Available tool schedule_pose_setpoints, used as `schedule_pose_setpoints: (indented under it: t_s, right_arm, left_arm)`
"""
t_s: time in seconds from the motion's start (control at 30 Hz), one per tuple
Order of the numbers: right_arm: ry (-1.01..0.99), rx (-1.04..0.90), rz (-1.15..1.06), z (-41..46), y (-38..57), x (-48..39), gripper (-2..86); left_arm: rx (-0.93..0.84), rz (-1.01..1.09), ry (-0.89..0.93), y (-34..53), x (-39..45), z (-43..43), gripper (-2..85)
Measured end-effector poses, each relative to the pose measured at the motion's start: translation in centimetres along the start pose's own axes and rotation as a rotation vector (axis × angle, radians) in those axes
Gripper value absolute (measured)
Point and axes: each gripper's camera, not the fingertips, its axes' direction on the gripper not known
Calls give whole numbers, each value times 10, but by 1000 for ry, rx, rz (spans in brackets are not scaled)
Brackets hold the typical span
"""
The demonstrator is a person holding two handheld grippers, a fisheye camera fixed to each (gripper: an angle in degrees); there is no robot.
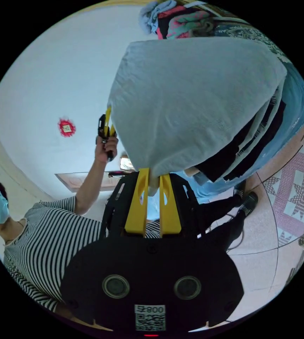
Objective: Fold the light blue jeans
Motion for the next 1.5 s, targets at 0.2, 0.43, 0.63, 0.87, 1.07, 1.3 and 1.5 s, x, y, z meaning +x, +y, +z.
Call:
schedule_pose_setpoints:
  t_s: [0.2, 0.43, 0.63, 0.87, 1.07, 1.3, 1.5]
  right_arm:
    - [133, -101, 6, 30, -32, 1, 30]
    - [124, -83, 104, 49, -29, 11, 40]
    - [129, -54, 171, 70, -19, 7, 51]
    - [17, 33, 231, 77, 18, 0, 58]
    - [83, 113, 230, 68, 62, -39, 21]
    - [258, 171, 27, 82, 13, -135, 2]
    - [596, -51, -115, 178, -61, -181, 1]
  left_arm:
    - [-1, 57, -38, -15, -13, 30, 58]
    - [99, 187, 33, -8, -6, 52, 9]
    - [-141, 330, -67, -12, 14, 152, 2]
    - [-148, 324, -287, -7, -6, 196, 1]
    - [-163, 354, -327, 13, -8, 221, 0]
    - [-162, 363, -359, 39, -8, 245, 0]
    - [-144, 350, -443, 67, -1, 263, 0]
